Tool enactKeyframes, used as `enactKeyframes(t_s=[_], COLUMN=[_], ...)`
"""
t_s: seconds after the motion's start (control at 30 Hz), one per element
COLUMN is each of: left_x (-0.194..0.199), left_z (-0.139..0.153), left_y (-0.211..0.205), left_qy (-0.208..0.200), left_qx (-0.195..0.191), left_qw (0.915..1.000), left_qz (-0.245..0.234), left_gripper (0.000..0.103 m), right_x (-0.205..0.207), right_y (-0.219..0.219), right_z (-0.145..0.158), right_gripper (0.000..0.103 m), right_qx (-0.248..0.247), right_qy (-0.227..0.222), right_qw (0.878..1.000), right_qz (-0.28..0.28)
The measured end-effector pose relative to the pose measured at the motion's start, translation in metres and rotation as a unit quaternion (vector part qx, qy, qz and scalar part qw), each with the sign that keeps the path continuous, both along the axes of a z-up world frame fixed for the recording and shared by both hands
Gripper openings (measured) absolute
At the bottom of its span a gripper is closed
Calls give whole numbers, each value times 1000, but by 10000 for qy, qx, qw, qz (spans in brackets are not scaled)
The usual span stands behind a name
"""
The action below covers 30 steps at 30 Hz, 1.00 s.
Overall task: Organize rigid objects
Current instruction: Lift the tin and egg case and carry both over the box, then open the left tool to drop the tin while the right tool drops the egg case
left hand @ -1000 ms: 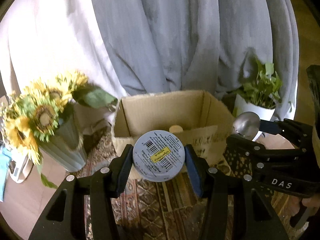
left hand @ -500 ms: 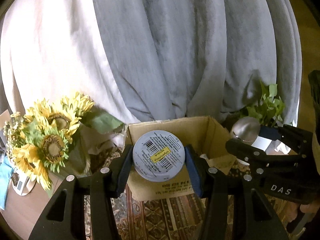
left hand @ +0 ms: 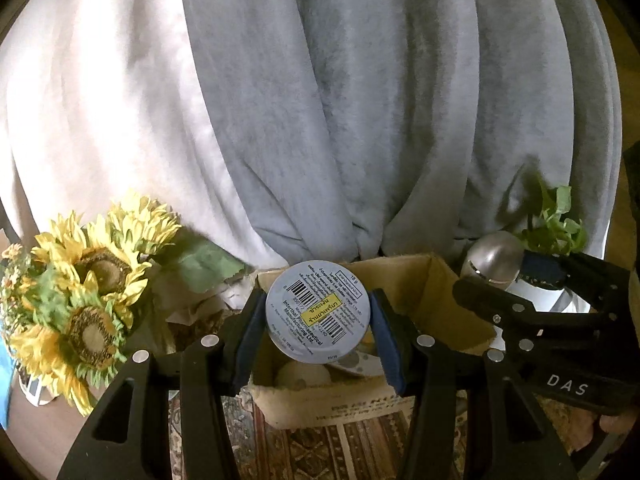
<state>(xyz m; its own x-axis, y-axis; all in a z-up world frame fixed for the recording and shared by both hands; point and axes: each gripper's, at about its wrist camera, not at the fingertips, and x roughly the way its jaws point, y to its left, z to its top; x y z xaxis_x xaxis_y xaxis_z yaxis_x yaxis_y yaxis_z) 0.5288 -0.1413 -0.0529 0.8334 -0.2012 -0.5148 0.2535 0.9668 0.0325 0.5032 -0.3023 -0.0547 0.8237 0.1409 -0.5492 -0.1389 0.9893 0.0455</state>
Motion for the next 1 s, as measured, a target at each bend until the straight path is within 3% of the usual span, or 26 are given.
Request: enactKeyframes(t_s=[0.3,1.0], left_x=[26,75], left_z=[-8,-56], left_y=[-2,-10], left_qy=[149,913], left_qx=[108,520], left_qw=[9998,9945], left_qz=[43,18], left_gripper=[51,51], right_x=[28,80], right_y=[1,-1], right_z=[-1,-51], right_gripper=[66,66], right_qx=[-98,-330], right_qy=[114,959], right_qw=[9999,9947], right_qz=[12,138])
